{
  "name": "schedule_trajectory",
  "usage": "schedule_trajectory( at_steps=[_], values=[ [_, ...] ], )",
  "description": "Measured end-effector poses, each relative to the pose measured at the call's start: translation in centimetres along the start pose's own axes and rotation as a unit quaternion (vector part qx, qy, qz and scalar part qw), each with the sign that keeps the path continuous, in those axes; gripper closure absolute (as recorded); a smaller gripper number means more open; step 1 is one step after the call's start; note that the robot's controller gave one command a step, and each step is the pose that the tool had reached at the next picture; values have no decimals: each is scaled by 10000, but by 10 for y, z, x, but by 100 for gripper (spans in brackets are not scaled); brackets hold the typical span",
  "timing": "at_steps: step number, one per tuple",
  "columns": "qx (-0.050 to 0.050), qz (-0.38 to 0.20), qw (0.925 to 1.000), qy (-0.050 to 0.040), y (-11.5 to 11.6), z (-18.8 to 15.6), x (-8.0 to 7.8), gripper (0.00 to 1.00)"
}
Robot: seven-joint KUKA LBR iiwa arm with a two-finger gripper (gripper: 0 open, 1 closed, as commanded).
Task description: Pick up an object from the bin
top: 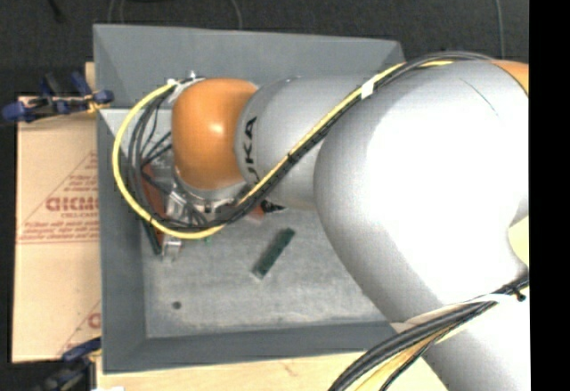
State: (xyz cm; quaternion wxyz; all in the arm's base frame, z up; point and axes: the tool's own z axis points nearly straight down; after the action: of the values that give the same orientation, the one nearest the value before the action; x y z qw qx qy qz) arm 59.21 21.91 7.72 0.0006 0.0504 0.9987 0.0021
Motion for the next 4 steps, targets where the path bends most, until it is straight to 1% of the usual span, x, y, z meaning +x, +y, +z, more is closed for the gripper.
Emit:
schedule_trajectory(
  at_steps=[1, 2, 3, 4],
  values=[
    [39, -116, 9999, 12, -4, -42, 5, 100],
    [23, -65, 10000, -3, 5, -80, 7, 100],
    [22, -107, 9999, -10, -4, -112, 16, 100],
    [10, -167, 9999, -41, 4, -93, 13, 100]
  ],
)
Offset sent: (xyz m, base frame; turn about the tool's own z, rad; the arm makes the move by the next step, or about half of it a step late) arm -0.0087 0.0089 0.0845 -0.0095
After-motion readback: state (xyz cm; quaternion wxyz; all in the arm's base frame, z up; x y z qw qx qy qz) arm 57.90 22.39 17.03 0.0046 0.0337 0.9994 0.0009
